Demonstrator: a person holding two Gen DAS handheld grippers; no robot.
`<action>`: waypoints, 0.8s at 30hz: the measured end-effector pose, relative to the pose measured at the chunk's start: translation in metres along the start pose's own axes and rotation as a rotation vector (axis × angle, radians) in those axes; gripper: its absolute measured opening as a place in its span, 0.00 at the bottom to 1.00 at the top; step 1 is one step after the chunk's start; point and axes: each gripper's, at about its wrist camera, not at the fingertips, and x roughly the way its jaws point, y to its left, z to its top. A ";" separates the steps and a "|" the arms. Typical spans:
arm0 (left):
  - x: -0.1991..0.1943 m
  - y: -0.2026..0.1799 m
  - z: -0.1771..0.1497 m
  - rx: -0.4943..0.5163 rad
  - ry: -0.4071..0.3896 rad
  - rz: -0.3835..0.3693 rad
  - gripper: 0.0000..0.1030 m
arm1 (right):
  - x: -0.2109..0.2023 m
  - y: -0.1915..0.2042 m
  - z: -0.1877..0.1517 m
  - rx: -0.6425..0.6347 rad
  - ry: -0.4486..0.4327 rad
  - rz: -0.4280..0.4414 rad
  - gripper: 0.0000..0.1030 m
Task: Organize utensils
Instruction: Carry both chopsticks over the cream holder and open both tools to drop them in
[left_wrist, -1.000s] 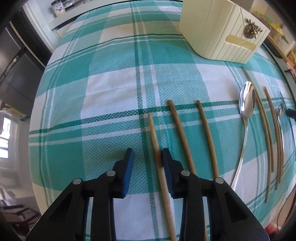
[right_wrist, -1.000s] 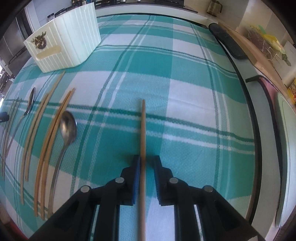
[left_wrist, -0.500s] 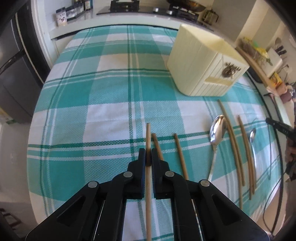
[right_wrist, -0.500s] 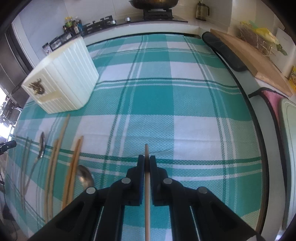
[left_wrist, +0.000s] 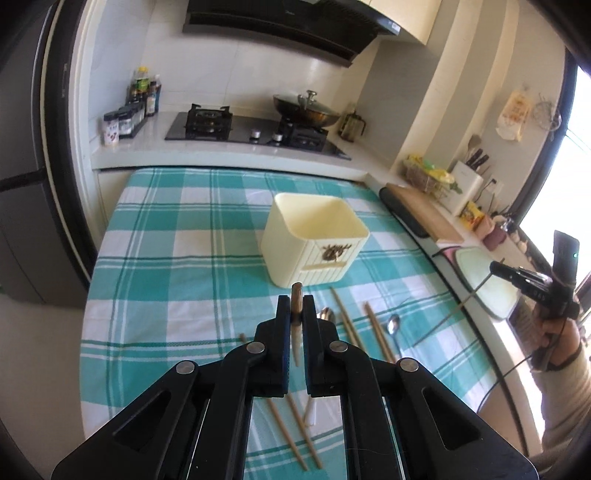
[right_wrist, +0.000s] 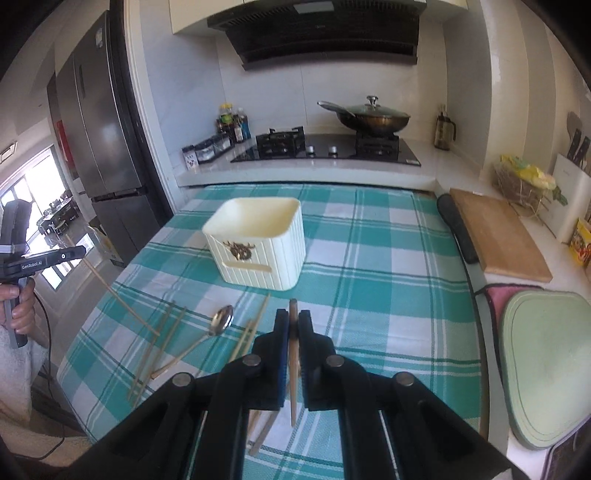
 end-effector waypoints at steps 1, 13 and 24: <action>-0.003 -0.002 0.007 0.001 -0.012 0.000 0.04 | -0.004 0.004 0.008 -0.007 -0.029 -0.003 0.05; -0.016 -0.040 0.139 0.029 -0.283 0.033 0.04 | 0.004 0.051 0.151 -0.112 -0.290 -0.060 0.05; 0.124 -0.050 0.140 -0.017 -0.111 0.102 0.04 | 0.102 0.065 0.154 -0.081 -0.322 -0.023 0.05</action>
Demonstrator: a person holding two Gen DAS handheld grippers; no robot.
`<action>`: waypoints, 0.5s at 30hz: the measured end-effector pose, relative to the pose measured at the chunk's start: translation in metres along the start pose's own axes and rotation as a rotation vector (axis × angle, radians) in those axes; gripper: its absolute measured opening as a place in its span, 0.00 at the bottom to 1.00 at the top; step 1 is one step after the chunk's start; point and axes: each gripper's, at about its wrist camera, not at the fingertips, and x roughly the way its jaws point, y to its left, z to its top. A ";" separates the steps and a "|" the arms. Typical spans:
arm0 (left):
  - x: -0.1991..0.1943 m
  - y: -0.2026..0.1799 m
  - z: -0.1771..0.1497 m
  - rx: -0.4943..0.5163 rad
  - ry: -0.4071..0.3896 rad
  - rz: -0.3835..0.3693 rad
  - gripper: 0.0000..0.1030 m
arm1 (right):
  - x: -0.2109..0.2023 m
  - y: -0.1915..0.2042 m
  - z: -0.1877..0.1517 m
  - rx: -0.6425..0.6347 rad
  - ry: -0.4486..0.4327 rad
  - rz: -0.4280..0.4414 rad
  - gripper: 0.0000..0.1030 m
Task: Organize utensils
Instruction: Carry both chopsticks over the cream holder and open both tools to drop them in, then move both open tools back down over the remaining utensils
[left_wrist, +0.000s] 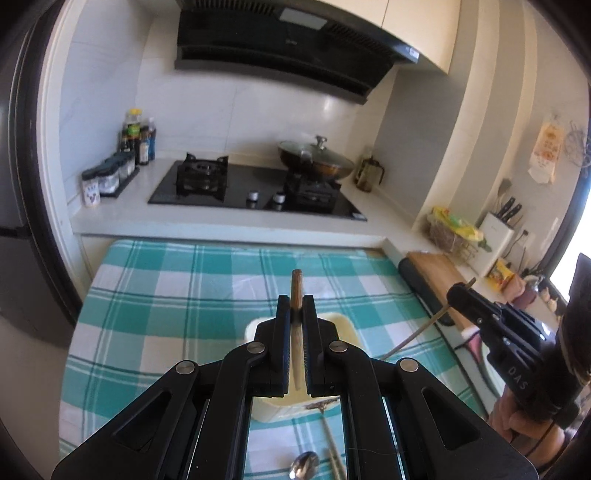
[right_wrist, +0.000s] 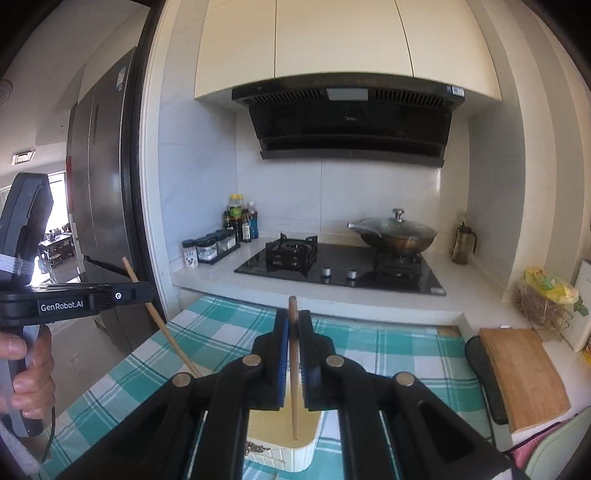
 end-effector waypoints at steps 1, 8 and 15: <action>0.009 0.001 -0.005 -0.005 0.025 0.003 0.04 | 0.012 -0.003 -0.008 0.028 0.045 0.001 0.05; 0.045 0.011 -0.034 -0.014 0.160 0.015 0.04 | 0.063 -0.024 -0.051 0.151 0.274 0.013 0.06; -0.008 0.025 -0.039 -0.035 0.121 0.001 0.63 | 0.032 -0.029 -0.048 0.186 0.220 -0.011 0.50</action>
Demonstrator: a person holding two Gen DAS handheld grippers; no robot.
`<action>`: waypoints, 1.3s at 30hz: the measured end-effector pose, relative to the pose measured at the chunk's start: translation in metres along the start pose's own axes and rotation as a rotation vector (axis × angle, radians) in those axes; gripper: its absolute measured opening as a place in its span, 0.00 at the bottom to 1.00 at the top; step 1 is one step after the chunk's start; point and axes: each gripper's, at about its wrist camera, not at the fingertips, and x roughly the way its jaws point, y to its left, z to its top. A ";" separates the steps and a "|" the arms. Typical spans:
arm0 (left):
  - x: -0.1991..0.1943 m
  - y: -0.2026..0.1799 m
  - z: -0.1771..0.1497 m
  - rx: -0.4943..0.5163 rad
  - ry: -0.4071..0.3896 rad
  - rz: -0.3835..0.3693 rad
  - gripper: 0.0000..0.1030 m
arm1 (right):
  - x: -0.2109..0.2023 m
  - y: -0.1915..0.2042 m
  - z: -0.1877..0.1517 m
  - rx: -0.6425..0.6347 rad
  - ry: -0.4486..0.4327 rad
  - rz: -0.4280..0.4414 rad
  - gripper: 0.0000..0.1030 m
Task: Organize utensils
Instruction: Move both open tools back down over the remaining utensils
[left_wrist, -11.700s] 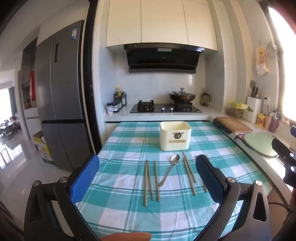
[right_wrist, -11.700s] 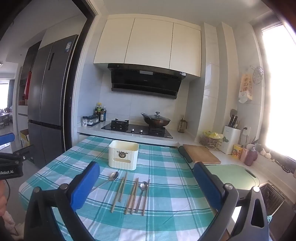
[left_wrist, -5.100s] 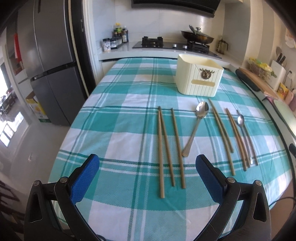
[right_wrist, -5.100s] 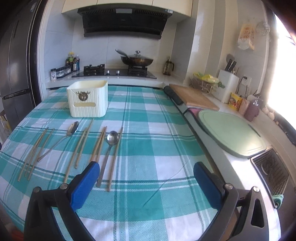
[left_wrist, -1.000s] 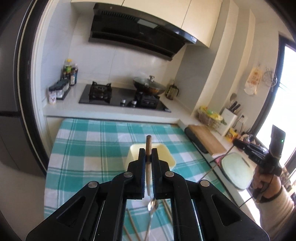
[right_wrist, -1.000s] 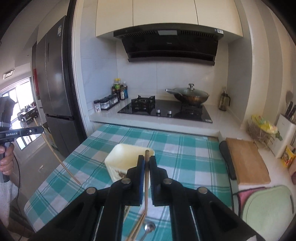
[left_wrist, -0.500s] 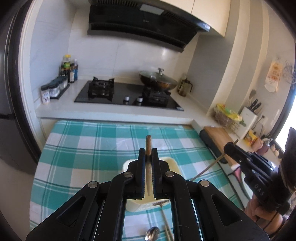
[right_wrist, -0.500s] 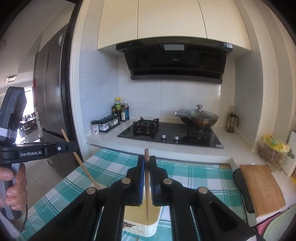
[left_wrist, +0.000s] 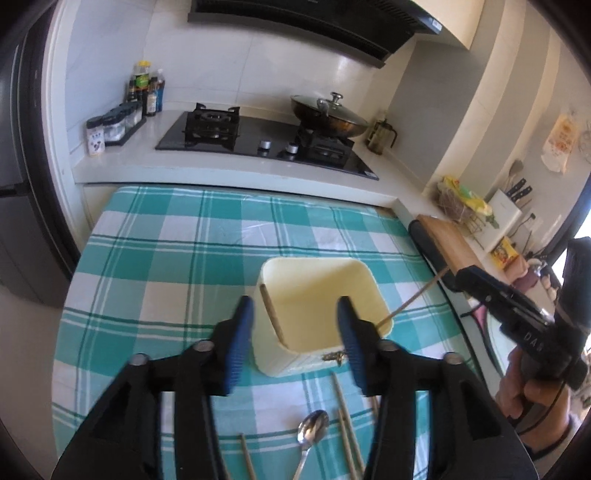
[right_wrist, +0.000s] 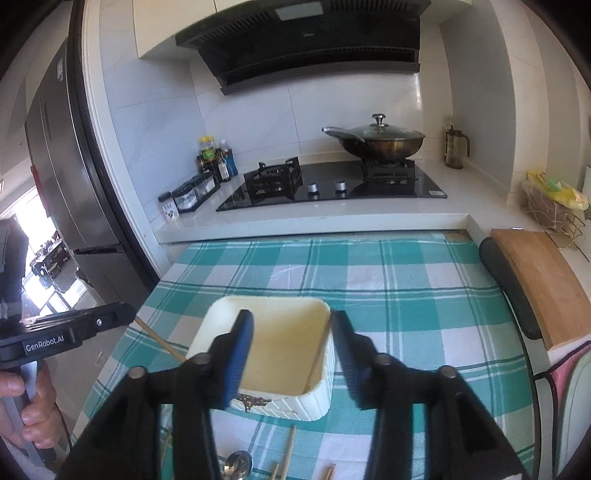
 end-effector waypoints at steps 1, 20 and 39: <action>-0.016 0.002 -0.009 0.031 -0.014 0.010 0.66 | -0.011 0.001 0.001 -0.005 -0.018 0.006 0.50; -0.048 0.102 -0.279 -0.121 0.152 0.239 0.86 | -0.128 -0.074 -0.258 -0.075 0.226 -0.317 0.56; -0.028 0.124 -0.291 -0.104 0.083 0.401 0.86 | -0.096 -0.058 -0.302 -0.025 0.231 -0.232 0.56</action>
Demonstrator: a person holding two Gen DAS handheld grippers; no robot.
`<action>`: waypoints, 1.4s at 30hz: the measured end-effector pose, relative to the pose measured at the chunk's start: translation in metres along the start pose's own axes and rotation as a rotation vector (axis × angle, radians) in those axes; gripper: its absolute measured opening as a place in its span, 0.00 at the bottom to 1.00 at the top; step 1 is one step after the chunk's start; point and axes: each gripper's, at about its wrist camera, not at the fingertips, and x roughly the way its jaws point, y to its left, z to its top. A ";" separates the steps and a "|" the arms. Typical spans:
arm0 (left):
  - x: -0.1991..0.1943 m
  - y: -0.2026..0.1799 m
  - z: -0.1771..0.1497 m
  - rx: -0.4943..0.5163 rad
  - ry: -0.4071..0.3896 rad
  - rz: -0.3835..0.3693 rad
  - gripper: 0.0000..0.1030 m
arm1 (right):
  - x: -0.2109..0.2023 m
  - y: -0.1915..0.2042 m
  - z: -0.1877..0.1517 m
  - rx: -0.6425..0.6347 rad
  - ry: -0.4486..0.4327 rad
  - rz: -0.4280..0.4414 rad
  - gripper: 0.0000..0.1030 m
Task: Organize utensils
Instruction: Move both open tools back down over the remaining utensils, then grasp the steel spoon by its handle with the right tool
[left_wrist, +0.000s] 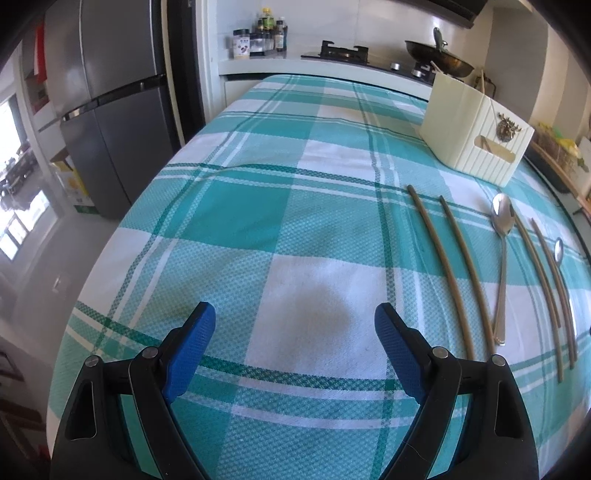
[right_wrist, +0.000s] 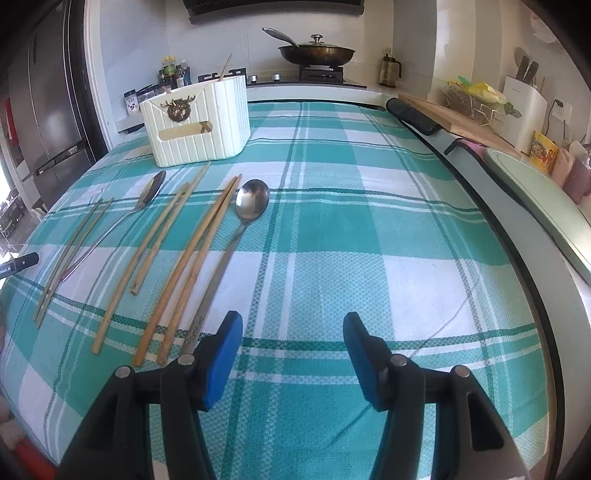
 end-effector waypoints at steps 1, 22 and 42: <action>0.000 0.000 0.000 0.000 -0.002 0.003 0.87 | 0.001 0.002 0.000 -0.004 0.003 0.003 0.56; -0.001 -0.005 -0.004 0.017 -0.011 0.026 0.91 | 0.046 0.047 0.029 -0.083 0.086 0.084 0.18; 0.009 -0.011 -0.002 0.043 0.040 0.081 0.98 | 0.035 -0.033 0.019 0.091 0.093 -0.200 0.10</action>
